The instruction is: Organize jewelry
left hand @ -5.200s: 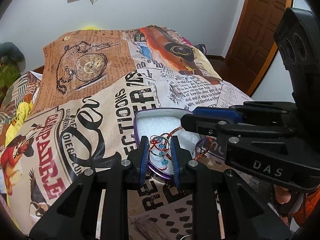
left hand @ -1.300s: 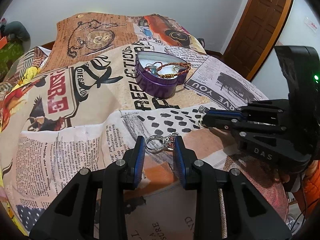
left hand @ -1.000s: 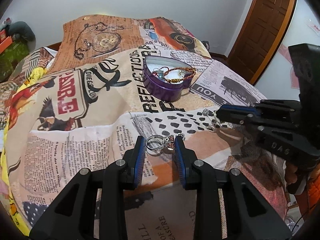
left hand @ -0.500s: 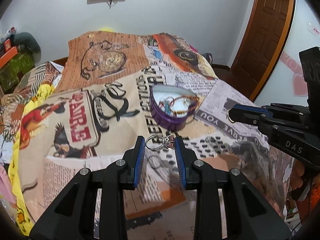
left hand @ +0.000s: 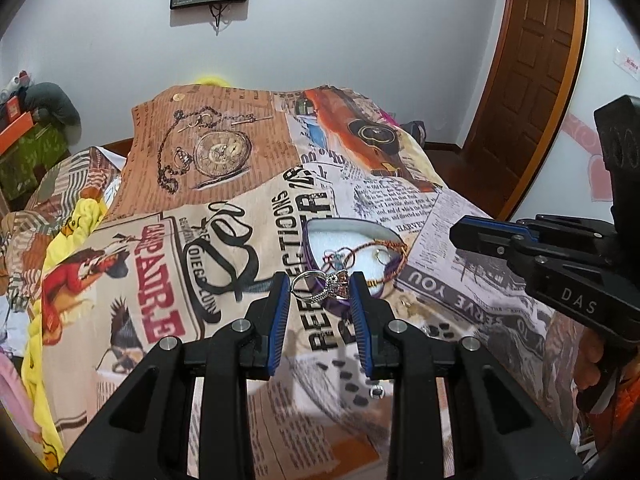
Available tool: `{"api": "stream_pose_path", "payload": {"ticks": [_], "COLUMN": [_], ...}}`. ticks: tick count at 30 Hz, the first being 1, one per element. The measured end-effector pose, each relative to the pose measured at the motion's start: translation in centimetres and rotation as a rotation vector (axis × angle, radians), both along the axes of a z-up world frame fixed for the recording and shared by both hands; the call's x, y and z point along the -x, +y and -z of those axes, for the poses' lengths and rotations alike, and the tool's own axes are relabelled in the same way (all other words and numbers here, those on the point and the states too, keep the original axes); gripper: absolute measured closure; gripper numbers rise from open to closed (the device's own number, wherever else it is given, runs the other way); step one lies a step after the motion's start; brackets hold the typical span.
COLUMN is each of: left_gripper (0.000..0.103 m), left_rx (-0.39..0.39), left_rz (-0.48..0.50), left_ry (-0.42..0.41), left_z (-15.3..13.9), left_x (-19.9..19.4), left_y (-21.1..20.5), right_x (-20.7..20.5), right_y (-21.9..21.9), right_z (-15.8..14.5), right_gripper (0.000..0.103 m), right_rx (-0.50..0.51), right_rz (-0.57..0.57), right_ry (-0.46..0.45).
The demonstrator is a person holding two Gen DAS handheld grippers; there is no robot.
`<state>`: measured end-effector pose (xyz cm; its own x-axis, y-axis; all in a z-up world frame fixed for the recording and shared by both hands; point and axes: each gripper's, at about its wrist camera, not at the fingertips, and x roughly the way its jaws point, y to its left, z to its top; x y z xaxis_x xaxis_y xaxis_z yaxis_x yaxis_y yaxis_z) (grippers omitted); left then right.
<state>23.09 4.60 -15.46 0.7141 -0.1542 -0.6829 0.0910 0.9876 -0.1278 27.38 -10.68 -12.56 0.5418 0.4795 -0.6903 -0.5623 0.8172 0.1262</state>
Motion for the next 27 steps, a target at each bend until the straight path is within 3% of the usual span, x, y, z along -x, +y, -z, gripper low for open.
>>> {"api": "stream_pose_path", "payload": {"ticks": [11, 15, 18, 20, 27], "left_gripper": [0.074, 0.074, 0.074, 0.074, 0.074], "left_rx": [0.009, 0.014, 0.016, 0.016, 0.02], "left_rz": [0.002, 0.0, -0.003, -0.004, -0.022], "left_ry": [0.013, 0.036, 0.053, 0.06, 0.067], "left_z": [1.0, 2.0, 2.7, 3.1, 3.5], "left_x": [-2.1, -2.2, -2.2, -2.1, -1.6], "left_y": [0.0, 0.1, 0.2, 0.3, 1.2], "right_x": [-2.0, -2.5, -2.5, -2.5, -2.8], "right_y": [-0.2, -0.6, -0.2, 0.0, 1.8], "right_z": [0.5, 2.3, 4.0, 4.9, 7.3], "right_gripper": [0.097, 0.096, 0.08, 0.064, 0.065], "right_rx": [-0.021, 0.011, 0.036, 0.063, 0.14], "right_rz": [0.008, -0.014, -0.049, -0.06, -0.109], "right_ry": [0.01, 0.078, 0.15, 0.162, 0.198]}}
